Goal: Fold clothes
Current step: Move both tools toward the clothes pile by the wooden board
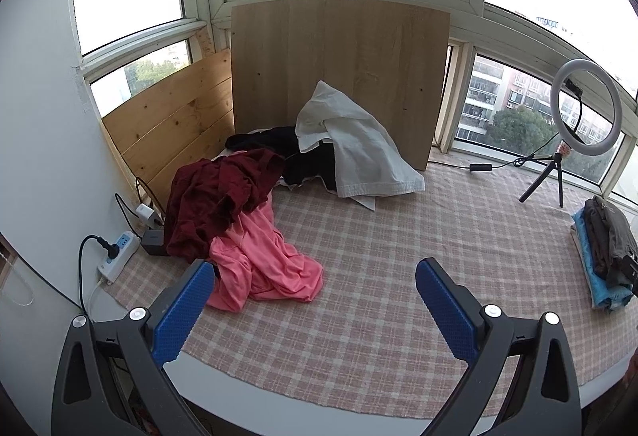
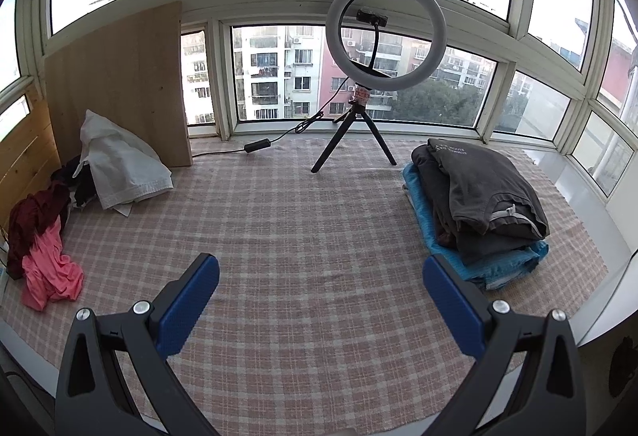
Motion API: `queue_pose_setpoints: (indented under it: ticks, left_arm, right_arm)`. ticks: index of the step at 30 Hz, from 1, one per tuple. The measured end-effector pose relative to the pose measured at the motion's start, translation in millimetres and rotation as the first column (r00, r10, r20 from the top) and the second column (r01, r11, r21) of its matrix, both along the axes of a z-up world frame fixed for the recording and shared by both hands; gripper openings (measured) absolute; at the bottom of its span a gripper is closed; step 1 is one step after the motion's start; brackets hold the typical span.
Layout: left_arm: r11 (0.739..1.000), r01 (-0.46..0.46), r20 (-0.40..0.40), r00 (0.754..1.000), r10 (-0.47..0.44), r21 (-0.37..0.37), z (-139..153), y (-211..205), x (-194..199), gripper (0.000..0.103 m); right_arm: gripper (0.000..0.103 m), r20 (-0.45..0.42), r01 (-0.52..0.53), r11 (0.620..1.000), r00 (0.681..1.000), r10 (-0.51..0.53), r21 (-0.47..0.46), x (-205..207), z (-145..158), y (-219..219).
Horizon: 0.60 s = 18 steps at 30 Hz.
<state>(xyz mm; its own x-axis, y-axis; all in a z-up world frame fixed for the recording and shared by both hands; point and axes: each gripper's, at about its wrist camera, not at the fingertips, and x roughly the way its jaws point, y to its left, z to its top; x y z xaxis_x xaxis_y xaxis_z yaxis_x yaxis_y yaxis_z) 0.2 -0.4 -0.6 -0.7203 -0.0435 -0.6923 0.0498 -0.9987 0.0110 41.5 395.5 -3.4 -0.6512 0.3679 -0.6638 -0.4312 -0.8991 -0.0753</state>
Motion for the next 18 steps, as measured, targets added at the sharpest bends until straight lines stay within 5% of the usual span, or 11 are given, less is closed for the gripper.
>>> queue_pose_setpoints:
  ticks: [10,18]
  left_arm:
    - [0.996,-0.088,0.025,0.996,0.088,-0.017,-6.1,-6.5,3.1,0.101]
    - [0.976,-0.217,-0.050,0.975,0.217,0.002,-5.2,-38.7,21.6,0.096]
  right_arm:
    - [0.103,0.019,-0.048,0.999,0.999,0.049,-0.014,-16.7,-11.7,4.9]
    - [0.103,-0.009,-0.155,0.988,0.988,0.155,-0.004,-39.1,-13.9,-14.4]
